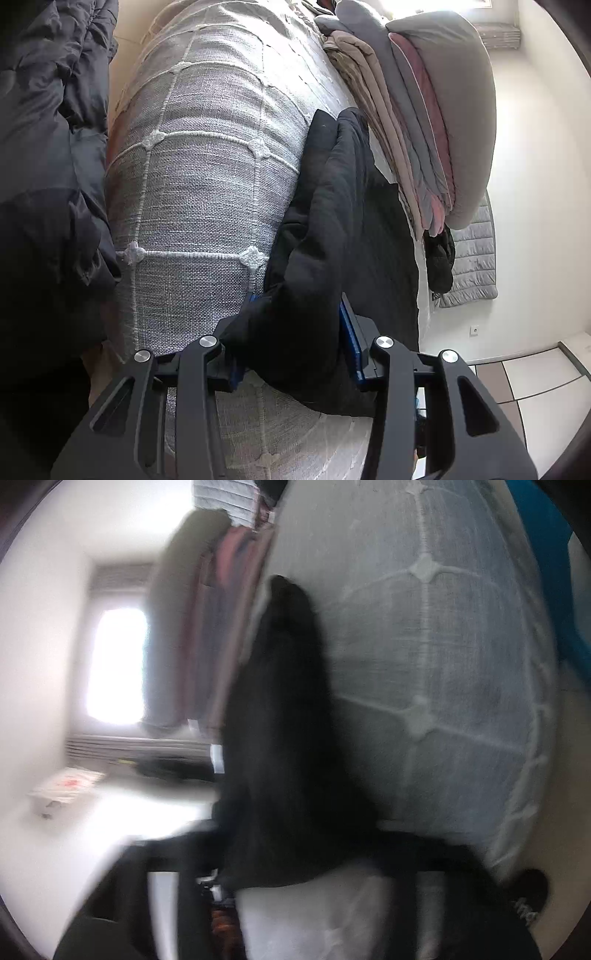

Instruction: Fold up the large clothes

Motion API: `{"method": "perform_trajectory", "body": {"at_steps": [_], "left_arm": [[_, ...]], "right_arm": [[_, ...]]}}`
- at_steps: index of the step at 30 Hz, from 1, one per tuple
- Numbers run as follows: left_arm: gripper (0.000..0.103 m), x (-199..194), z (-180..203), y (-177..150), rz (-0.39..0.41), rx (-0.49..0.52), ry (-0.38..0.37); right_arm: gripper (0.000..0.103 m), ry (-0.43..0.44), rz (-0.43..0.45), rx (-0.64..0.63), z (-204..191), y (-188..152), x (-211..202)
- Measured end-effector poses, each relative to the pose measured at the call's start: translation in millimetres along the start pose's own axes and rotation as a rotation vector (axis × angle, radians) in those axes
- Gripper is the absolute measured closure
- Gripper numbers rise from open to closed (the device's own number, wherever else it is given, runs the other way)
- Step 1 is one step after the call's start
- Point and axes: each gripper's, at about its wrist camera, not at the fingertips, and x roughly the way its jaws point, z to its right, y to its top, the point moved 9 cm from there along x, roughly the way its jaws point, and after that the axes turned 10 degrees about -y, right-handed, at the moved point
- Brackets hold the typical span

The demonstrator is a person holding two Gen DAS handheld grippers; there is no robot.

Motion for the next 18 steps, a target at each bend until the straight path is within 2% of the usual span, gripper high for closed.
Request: {"method": "perform_trajectory", "body": {"at_steps": [3,5,10,14,18], "left_arm": [[0.064,0.3,0.9,-0.5,-0.008,0.000,-0.002],[0.069,-1.3,5.4,-0.6,-0.021,0.003,-0.022],[0.076,-19.2,37.5,-2.4,-0.014,0.066,-0.073],[0.078,-48.9,61.5,-15.1,-0.017,0.127,-0.094],[0.078,-88.9,59.7,-40.5,-0.032,0.147,-0.094]], "right_arm": [[0.071,0.005,0.006,-0.020,-1.8,-2.1,-1.8],[0.074,0.010,0.019,-0.039,-8.6,-5.8,-6.7],[0.077,0.057,0.043,-0.122,-51.3,-22.4,-32.0],[0.077,0.079,0.036,-0.173,-71.3,-42.0,-57.8],[0.077,0.062,0.022,-0.203,-63.0,-77.9,-87.3]]}}
